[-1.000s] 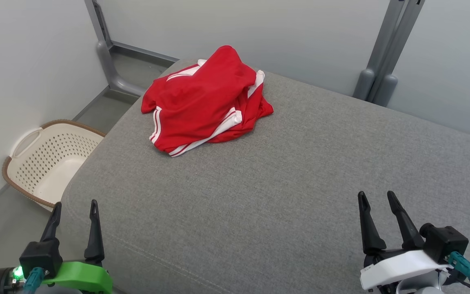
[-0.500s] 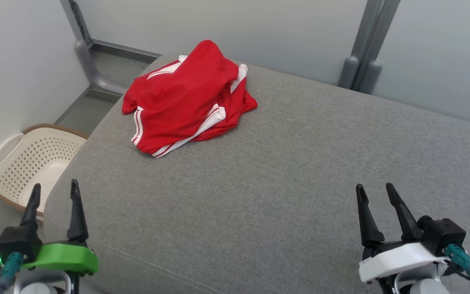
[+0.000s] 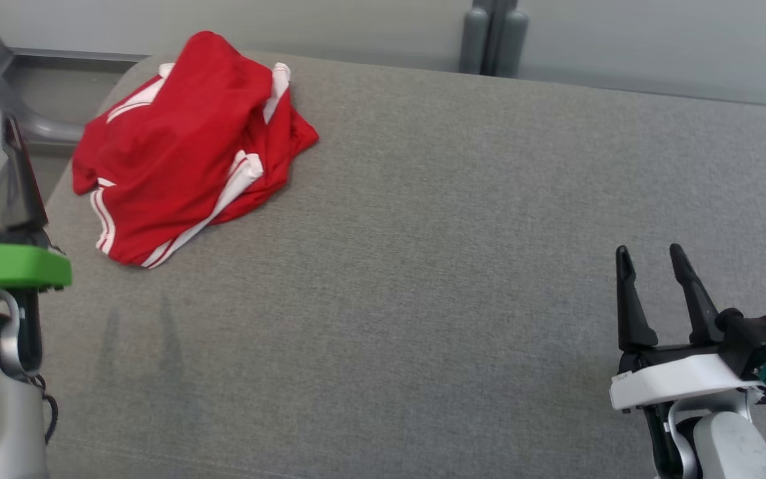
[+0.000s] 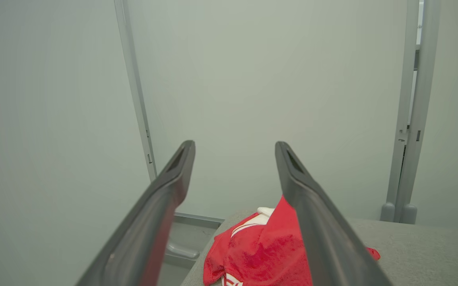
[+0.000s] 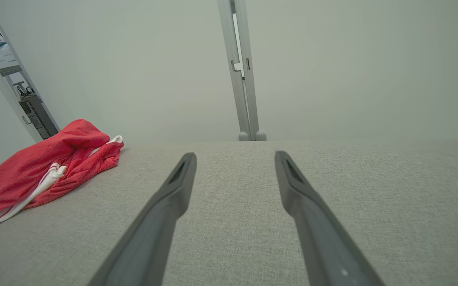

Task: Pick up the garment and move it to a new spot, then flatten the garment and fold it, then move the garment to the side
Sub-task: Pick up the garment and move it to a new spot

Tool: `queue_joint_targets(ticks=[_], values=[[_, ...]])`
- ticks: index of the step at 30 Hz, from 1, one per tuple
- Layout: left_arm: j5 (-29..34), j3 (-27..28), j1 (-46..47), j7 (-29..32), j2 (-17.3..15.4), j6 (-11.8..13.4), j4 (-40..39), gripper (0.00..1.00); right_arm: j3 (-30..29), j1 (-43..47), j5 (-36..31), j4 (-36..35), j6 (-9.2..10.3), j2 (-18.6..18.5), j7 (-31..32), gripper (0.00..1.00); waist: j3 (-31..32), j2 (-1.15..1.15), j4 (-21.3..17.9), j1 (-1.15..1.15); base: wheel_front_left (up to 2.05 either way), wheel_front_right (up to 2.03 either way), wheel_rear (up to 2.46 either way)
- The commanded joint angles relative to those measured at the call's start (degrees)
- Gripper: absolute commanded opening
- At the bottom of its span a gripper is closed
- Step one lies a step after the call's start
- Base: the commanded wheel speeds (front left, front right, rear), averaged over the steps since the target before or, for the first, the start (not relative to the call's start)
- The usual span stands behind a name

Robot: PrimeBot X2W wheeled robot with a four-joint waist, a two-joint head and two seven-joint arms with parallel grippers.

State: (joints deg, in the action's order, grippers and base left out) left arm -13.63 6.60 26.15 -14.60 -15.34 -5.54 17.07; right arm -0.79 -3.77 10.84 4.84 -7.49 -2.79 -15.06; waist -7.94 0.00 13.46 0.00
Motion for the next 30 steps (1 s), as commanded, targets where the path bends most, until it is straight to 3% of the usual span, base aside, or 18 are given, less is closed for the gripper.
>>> queue_joint_targets(ticks=[1,8,17,30], values=[[-0.6,0.1,2.9,0.5,-1.0,-0.4,0.8,1.00,-0.6,-1.1,-0.3,-0.6,0.00,-0.2,-0.2,1.00,-7.5,0.00,-7.5,0.00,0.00,0.00,0.00],[-2.6,-1.3,14.4,2.1,-4.6,-1.3,6.2,1.00,-4.0,-3.1,-1.4,-2.7,0.00,-0.3,-0.2,1.00,-12.9,0.00,-11.9,0.00,0.00,0.00,0.00],[-6.2,-4.9,24.4,6.1,-7.8,-1.9,18.0,1.00,-5.1,-5.0,-2.1,-3.7,0.00,-0.2,-0.2,1.00,-16.4,0.00,-14.4,0.00,0.00,0.00,0.00],[-16.7,-12.7,23.5,23.7,-11.3,-2.0,32.8,1.00,-5.6,-5.4,-1.5,-3.1,0.00,-0.1,-0.2,1.00,-16.1,0.00,-16.3,0.00,0.00,0.00,0.00]])
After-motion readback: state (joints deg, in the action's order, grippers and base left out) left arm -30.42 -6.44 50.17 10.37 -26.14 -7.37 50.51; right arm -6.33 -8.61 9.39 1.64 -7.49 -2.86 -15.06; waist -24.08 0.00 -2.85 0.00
